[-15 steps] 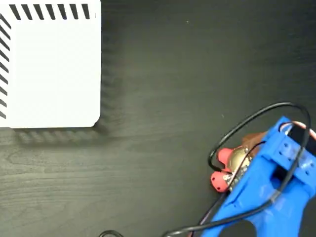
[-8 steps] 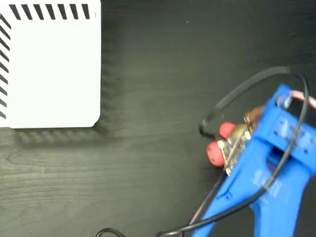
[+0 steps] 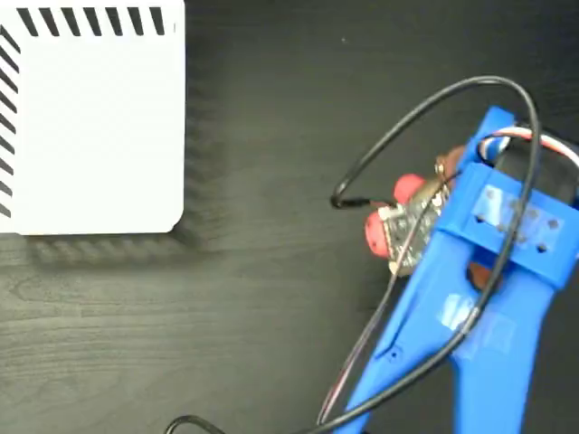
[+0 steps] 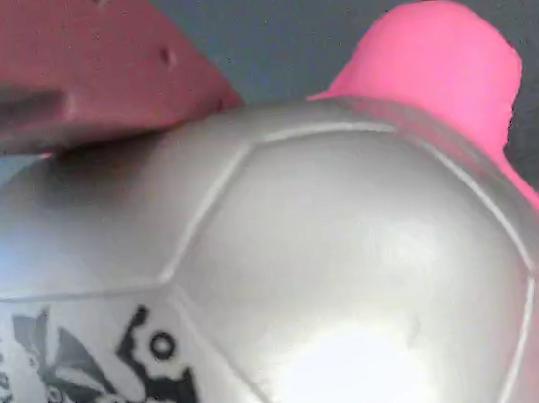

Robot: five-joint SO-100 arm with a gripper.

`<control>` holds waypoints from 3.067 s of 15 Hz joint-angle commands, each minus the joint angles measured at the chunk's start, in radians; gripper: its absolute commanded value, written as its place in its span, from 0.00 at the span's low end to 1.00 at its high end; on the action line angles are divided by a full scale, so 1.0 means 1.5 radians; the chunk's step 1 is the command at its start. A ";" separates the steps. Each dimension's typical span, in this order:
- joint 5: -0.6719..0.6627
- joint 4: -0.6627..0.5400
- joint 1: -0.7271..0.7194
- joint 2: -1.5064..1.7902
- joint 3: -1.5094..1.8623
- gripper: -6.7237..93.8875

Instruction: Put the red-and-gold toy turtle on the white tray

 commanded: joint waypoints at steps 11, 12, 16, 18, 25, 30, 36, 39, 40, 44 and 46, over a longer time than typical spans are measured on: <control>0.545 0.001 -0.461 -0.104 -0.354 0.07; 0.580 0.004 -0.484 -0.146 -0.405 0.07; 0.675 -0.001 -0.563 -0.263 -0.507 0.07; 0.686 0.000 -0.595 -0.320 -0.541 0.07; 0.704 0.005 -0.647 -0.440 -0.647 0.07; 0.706 0.004 -0.646 -0.494 -0.678 0.07; 0.699 0.011 -0.650 -0.526 -0.683 0.28; 0.693 0.001 -0.651 -0.530 -0.668 0.60; 0.693 0.003 -0.653 -0.530 -0.667 0.65; 0.683 0.015 -0.660 -0.522 -0.666 0.69; 0.680 0.016 -0.660 -0.516 -0.664 0.68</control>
